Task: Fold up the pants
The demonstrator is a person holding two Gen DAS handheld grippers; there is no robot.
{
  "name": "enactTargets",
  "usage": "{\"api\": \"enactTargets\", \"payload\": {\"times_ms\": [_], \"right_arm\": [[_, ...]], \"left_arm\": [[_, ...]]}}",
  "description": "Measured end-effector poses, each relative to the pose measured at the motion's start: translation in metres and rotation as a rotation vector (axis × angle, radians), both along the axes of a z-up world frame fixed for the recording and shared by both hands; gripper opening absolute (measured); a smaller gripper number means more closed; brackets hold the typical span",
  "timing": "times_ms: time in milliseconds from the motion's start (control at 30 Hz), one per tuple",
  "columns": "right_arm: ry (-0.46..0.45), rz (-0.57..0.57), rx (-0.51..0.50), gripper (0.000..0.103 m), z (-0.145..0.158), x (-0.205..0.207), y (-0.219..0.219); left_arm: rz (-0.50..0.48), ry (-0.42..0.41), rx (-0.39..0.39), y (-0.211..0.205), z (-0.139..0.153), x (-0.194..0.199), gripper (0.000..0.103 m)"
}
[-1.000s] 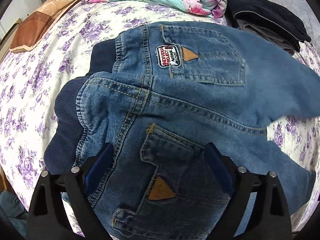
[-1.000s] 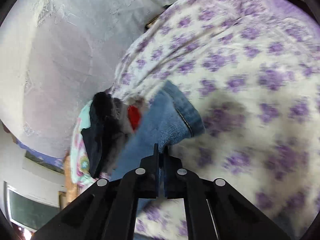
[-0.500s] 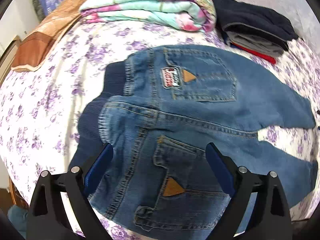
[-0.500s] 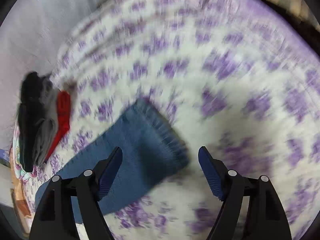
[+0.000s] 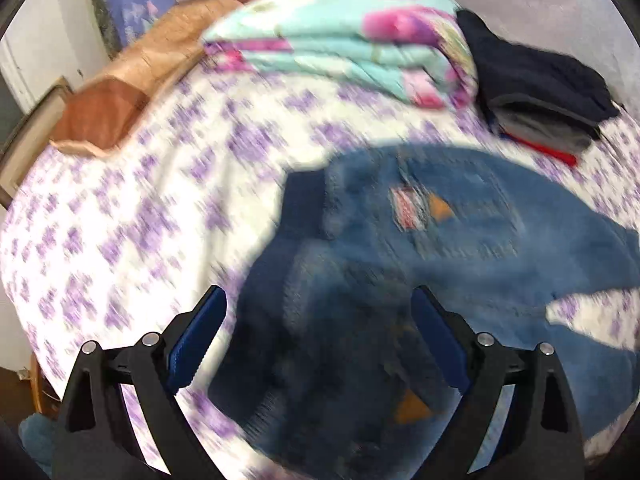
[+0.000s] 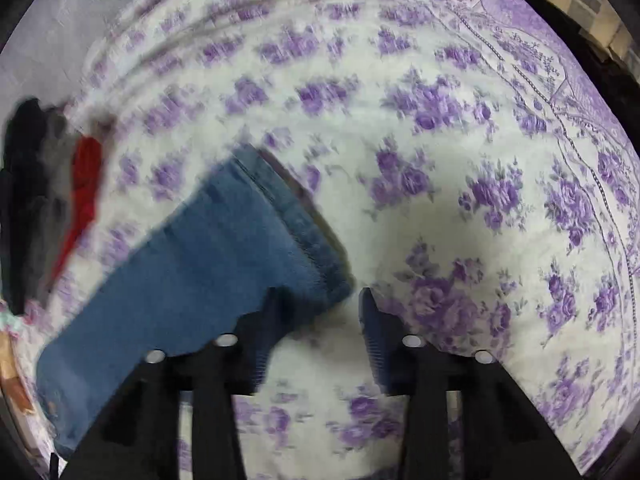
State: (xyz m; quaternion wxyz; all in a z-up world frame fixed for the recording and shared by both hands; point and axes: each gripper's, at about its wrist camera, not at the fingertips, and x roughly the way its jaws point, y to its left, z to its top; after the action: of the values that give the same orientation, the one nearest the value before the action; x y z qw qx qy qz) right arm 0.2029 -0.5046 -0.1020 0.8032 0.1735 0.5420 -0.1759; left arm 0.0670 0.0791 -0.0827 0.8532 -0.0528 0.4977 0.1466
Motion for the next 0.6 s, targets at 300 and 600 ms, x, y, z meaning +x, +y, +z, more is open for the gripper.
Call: {"api": "enactTargets", "payload": {"times_ms": [300,600], "right_arm": [[-0.182,0.383,0.026,0.071,0.025,0.026,0.108],[-0.120,0.867,-0.070,0.074,-0.003,0.079,0.252]], "left_arm": [[0.025,0.019,-0.015,0.041,-0.008,0.074,0.091],[-0.269,0.136,-0.005,0.006,-0.044,0.137,0.048]]}}
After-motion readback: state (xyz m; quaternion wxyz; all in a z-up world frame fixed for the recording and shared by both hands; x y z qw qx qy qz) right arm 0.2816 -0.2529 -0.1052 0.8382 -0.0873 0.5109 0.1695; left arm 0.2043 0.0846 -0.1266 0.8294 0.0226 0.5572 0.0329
